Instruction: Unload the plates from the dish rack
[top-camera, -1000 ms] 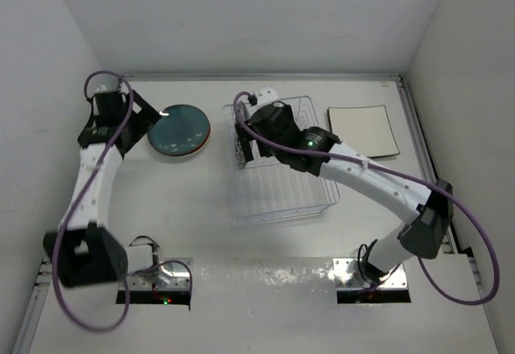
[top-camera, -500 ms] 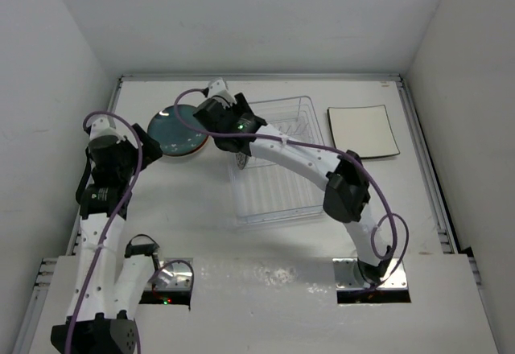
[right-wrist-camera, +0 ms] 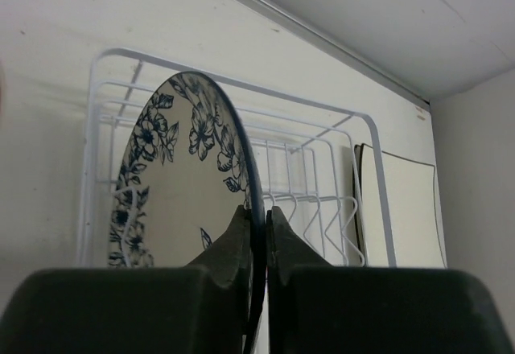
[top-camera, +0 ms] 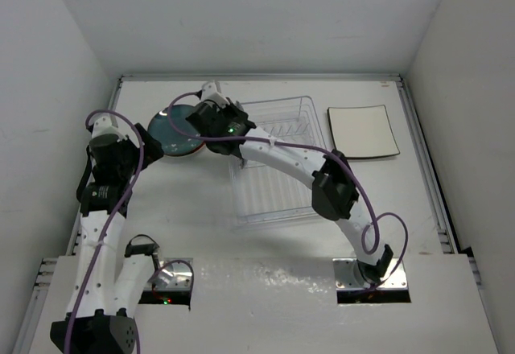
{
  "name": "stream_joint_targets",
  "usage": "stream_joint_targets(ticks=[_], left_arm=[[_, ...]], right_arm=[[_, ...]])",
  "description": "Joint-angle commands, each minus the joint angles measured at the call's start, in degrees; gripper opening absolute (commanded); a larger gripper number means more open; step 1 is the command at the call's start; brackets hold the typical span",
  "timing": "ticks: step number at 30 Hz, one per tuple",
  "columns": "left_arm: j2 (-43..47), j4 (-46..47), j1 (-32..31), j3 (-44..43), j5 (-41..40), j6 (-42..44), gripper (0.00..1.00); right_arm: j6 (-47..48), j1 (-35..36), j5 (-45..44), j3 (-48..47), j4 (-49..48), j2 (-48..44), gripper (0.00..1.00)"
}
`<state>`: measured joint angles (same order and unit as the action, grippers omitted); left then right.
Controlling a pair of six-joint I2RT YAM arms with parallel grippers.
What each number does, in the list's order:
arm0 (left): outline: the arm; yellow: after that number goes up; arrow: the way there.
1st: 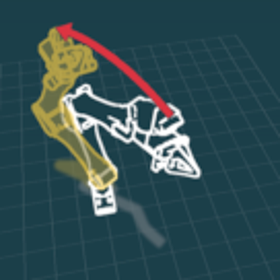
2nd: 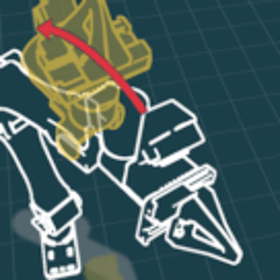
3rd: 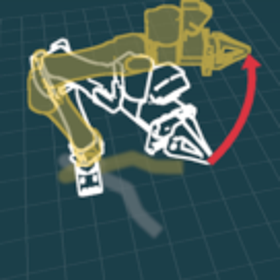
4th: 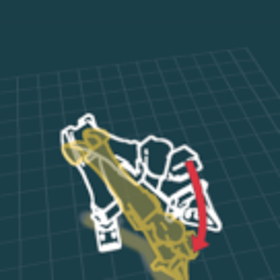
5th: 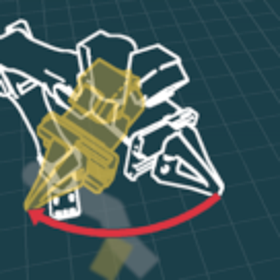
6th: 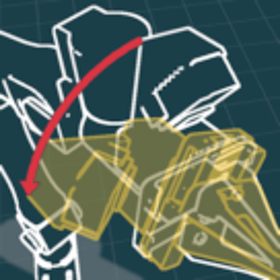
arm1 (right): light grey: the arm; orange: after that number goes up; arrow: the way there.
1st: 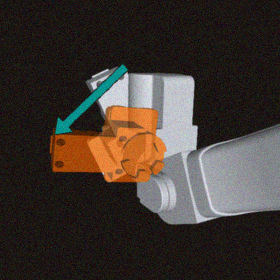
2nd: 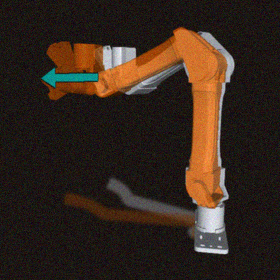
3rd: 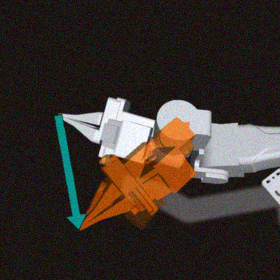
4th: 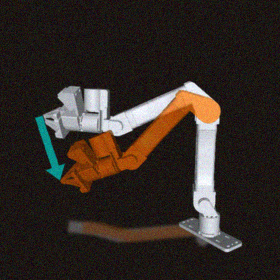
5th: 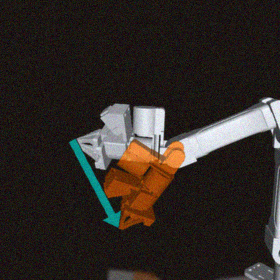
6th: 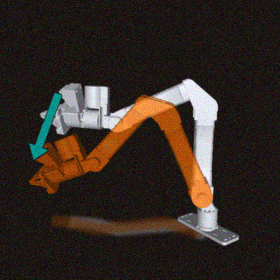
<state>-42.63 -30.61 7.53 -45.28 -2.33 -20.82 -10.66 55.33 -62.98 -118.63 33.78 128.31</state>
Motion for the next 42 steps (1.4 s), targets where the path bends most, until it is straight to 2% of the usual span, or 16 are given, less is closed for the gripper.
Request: stream_joint_targets(ticks=[1, 11, 15, 20, 22, 23, 24, 27, 28, 29, 30, 31, 33, 34, 38, 42], left_arm=[[0.9, 2.7, -0.2, -0.4, 0.5, 1.0, 1.0], [0.4, 2.4, -0.2, -0.5, 0.0, 0.9, 1.0], [0.4, 2.4, -0.1, -0.5, -0.3, 0.7, 1.0], [0.6, 2.7, -0.1, -0.6, 0.2, 0.7, 1.0], [0.4, 3.4, -0.1, -0.6, 1.1, 0.8, 1.0], [0.2, 3.8, -0.2, -0.6, 3.8, 1.0, 1.0], [-0.5, 4.9, -0.2, -0.5, 8.1, 1.1, 1.0], [-1.9, 9.1, -0.2, 1.1, 17.9, -0.4, 1.0], [-2.1, 11.3, -0.1, 2.1, 26.3, -1.4, 1.0], [-2.2, 13.4, -0.1, 4.6, 30.8, -4.5, 1.0], [-2.0, 19.4, -0.1, 6.2, 34.6, -6.7, 1.0], [-1.6, 23.5, -0.2, 8.2, 41.6, -9.0, 1.0], [-0.2, 35.1, -0.2, 13.4, 46.7, -17.0, 1.0], [0.4, 36.8, -0.1, 14.4, 48.7, -19.5, 1.0], [2.5, 38.2, -0.2, 15.9, 51.3, -19.8, 1.0], [3.1, 42.5, -0.3, 17.8, 56.5, -21.8, 1.0]], right_arm=[[2.0, 0.3, -5.3, -3.0, -1.4, -0.3, 0.0], [17.8, -0.6, -14.3, -6.5, -12.0, 0.4, 0.0], [25.3, -0.6, -16.8, -7.1, -20.2, -1.7, 0.0], [27.3, -0.2, -16.9, -8.6, -21.0, -6.7, 0.0], [23.8, 0.2, -15.3, -8.1, -15.3, -10.3, 0.0], [16.4, 0.2, -11.4, -8.2, -11.4, -11.8, 0.0], [7.6, 0.0, -4.5, -7.8, -3.5, -14.9, 0.0], [-2.3, -2.8, 10.2, -2.3, 5.1, -20.3, 0.0], [-6.5, -4.2, 16.2, -0.4, 5.9, -23.6, 0.0], [-8.1, -6.7, 27.8, 2.1, 5.2, -25.5, 0.0], [-9.8, -7.8, 32.3, 7.5, 4.5, -27.2, 0.0], [-11.7, -8.6, 35.1, 10.1, 3.3, -31.2, 0.0], [-11.8, -8.9, 37.6, 17.9, -1.4, -35.7, 0.0], [-12.4, -9.2, 38.7, 19.7, -2.6, -37.7, 0.0], [-14.2, -11.8, 47.0, 24.9, -5.6, -46.0, 0.0], [-16.1, -12.5, 62.5, 31.2, -11.4, -50.0, 0.0]])
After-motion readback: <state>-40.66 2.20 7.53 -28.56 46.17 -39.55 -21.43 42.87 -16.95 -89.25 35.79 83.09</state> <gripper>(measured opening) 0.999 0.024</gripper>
